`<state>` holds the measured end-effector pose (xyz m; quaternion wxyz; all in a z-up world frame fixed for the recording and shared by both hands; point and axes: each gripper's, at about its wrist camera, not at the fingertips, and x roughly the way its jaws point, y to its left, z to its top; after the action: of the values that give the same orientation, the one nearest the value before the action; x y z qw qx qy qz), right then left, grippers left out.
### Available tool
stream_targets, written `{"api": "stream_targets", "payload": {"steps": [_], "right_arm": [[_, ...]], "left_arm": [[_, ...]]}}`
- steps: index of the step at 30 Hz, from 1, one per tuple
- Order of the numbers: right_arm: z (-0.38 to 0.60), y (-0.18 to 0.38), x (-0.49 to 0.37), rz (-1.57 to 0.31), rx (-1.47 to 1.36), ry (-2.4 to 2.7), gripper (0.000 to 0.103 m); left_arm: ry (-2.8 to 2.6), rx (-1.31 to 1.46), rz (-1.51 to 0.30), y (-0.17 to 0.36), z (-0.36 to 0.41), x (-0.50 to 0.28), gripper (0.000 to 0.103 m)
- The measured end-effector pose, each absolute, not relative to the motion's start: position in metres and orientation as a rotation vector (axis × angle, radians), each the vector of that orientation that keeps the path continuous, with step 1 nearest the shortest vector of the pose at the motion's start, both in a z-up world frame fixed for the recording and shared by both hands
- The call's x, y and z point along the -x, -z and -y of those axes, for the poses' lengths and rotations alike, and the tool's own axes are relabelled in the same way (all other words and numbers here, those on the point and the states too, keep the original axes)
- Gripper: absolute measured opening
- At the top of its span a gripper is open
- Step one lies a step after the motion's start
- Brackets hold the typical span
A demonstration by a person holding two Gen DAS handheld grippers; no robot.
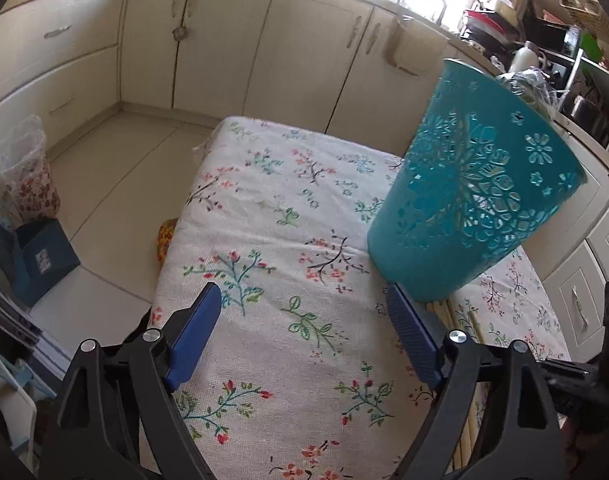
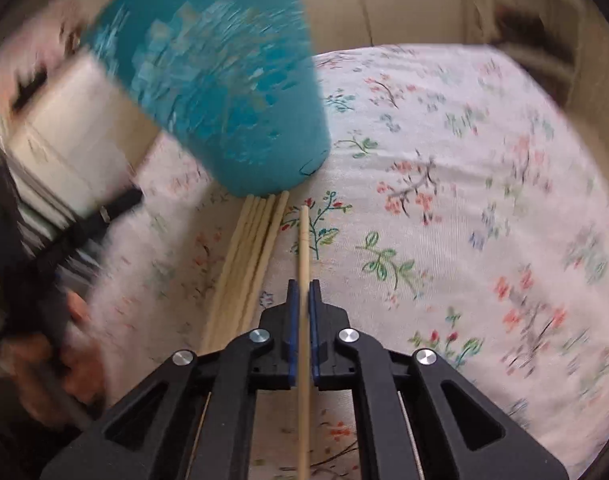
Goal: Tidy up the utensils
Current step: 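Grasp another wooden stick with the right gripper, then lift the stick with the right gripper and drop it into the basket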
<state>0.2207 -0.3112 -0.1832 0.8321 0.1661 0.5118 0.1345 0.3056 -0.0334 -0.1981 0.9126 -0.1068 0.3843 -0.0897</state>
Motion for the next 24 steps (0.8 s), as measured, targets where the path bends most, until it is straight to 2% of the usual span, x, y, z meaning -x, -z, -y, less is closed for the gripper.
{"api": "stream_targets", "payload": {"steps": [3, 8, 16, 20, 24], "right_arm": [[0.34, 0.181, -0.208, -1.004, -0.61, -0.334, 0.006], [0.353, 0.139, -0.196, -0.813, -0.778, -0.434, 0.006], [0.328, 0.021, -0.231, -0.434, -0.7, -0.409, 0.006], [0.313, 0.0, -0.269, -0.293, -0.613, -0.281, 0.006], [0.294, 0.009, -0.291, -0.241, -0.505, -0.151, 0.007]], "left_arm": [[0.192, 0.186, -0.806, 0.199, 0.04, -0.305, 0.085], [0.191, 0.2, -0.817, 0.201, 0.038, -0.306, 0.085], [0.19, 0.214, -0.808, 0.201, 0.037, -0.305, 0.085], [0.197, 0.227, -0.808, 0.201, 0.036, -0.305, 0.085], [0.208, 0.252, -0.808, 0.202, 0.032, -0.305, 0.085]]}}
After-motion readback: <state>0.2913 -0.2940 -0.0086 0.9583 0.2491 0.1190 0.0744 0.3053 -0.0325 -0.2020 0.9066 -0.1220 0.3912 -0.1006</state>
